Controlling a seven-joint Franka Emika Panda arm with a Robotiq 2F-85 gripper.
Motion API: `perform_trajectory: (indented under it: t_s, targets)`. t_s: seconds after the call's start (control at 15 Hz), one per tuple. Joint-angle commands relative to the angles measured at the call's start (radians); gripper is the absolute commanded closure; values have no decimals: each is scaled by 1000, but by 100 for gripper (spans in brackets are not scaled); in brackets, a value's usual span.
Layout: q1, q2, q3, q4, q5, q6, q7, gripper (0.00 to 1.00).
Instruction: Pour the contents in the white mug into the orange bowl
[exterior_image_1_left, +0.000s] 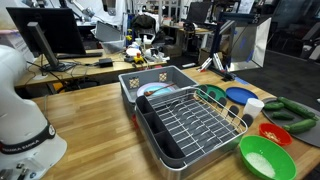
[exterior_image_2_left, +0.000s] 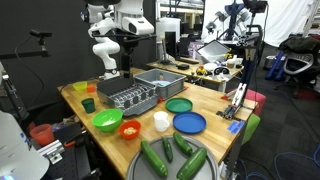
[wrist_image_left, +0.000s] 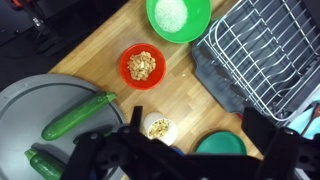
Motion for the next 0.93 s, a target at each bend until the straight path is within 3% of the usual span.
perform_trajectory:
  t_s: [0.0,0.4,0.67,0.73,0.87]
  targets:
    - [-23,93,-2,2,124,123,70,0]
    - [-23,326,-4,-2,342,399,166,0]
    - [-37,468,-12,31,421,448,211,0]
    - [-31,428,-10,1,388,449,189,0]
    - [-33,469,-13,20,397,451,199,0]
